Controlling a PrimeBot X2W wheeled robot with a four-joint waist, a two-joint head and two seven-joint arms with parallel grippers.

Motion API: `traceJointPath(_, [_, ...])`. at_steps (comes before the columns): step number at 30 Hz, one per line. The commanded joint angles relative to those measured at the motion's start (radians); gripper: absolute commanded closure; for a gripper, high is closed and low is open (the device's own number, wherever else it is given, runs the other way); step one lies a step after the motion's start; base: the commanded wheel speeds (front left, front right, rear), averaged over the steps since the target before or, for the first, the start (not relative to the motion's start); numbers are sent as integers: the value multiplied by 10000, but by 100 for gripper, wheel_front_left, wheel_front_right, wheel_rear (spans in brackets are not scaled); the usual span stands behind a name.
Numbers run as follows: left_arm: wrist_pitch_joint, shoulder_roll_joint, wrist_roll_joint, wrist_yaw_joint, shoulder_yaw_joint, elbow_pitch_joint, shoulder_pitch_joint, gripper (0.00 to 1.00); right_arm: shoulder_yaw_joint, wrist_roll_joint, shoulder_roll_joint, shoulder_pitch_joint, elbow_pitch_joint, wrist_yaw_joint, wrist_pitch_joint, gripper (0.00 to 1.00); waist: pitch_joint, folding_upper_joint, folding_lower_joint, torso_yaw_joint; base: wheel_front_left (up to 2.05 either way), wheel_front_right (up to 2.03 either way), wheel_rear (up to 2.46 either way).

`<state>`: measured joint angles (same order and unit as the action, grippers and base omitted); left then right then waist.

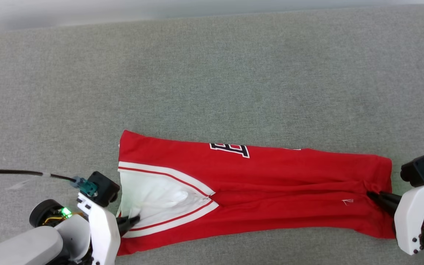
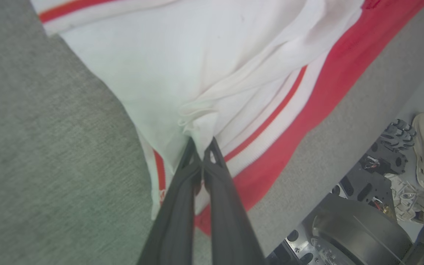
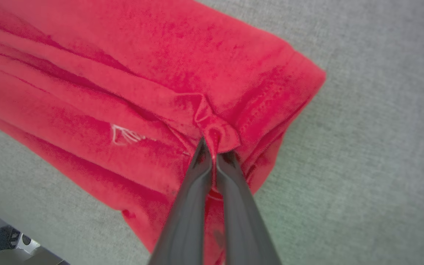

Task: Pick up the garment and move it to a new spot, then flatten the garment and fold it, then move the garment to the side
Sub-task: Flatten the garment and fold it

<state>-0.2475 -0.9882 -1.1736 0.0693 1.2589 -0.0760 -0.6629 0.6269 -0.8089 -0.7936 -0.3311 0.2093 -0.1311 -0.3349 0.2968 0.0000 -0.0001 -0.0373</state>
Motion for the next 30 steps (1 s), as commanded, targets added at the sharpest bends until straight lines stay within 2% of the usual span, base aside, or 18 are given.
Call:
traceJointPath(1, [238,95,31,67,-82,148,128,0,-25,27,164,-9,117,8,85,13,-72,0,1,-17,0,0,0])
traceJointPath(2, [446,103,85,128,-180,167,109,0,-128,39,175,-100,27,7,206,0,-109,0,1,-39,0,0,0])
traceJointPath(5, [1049,66,391,359,-324,140,138,0,-404,13,76,-217,-331,5,426,0,-235,0,1,-86,0,0,0])
traceJointPath(8, [1973,106,581,835,-659,-10,285,0,-893,-61,-55,-138,-803,5,656,0,-337,0,1,-116,0,0,0])
traceJointPath(14, [4370,311,1190,2355,-1564,137,572,0,-2274,-214,-62,355,-1389,5,758,0,-380,0,1,-83,0,0,0])
traceJointPath(17, [4977,609,1599,3097,-2046,303,764,0,-3073,-439,136,639,-1232,5,680,0,-358,0,1,-29,0,0,0])
traceJointPath(20, [5122,1075,2106,3715,-2782,387,1112,0,-3709,-920,481,986,-941,5,426,0,-325,0,1,33,0,0,0])
traceJointPath(24, [5139,2001,3311,4243,-4482,247,2052,0,-4115,-1402,814,1381,-500,5,-87,0,-267,0,1,122,0,0,0])
traceJointPath(27, [5142,2746,4359,4345,-5702,148,2865,0,-4208,-1725,1143,1513,-125,5,-474,0,-215,0,1,160,0,0,0])
traceJointPath(30, [5144,3499,5382,4251,-6896,98,3657,0,-4171,-1943,1459,1519,196,5,-807,0,-169,0,1,207,0,0,0])
